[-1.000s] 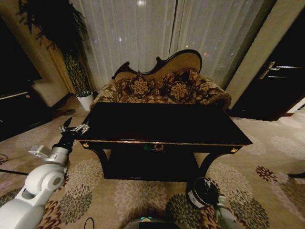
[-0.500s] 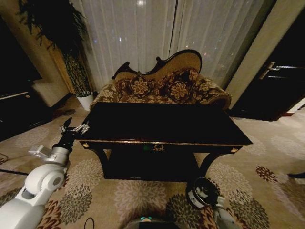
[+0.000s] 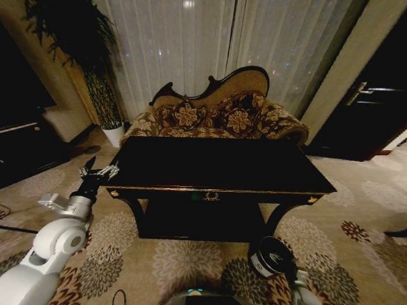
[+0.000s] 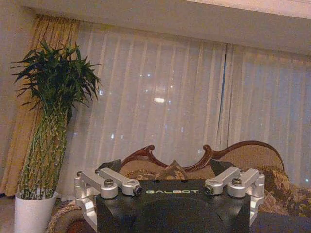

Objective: Move to the front of the table and place the trash on the table into the trash bin.

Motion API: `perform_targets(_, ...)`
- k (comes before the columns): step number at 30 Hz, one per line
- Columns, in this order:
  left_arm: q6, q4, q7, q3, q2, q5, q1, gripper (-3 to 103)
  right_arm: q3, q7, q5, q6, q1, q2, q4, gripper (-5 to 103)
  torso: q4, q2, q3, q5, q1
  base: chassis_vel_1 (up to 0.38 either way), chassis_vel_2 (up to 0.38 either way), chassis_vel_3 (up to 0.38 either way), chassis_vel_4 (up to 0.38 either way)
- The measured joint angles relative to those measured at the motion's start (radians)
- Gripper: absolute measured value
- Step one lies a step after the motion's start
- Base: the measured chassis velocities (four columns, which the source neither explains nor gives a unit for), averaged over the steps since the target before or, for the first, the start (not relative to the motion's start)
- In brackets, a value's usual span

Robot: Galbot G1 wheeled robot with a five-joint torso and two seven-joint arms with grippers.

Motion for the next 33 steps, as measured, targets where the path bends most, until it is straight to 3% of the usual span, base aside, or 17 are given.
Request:
perform_targets(15,0.0,0.0,0.0,0.0,0.0,0.0,0.0,100,0.187,-0.052,0.028,0.073,-0.293,0.002,0.367,100,0.0,0.0,0.0,-0.0001,0.0,0.0,0.0,0.0,0.0)
perform_targets(33,0.0,0.0,0.0,0.0,0.0,0.0,0.0,100,0.376,-0.057,0.138,0.086,-0.518,-0.007,0.699,100,-0.0003,0.0,0.0,-0.0002,0.0,0.0,0.0,0.0,0.0)
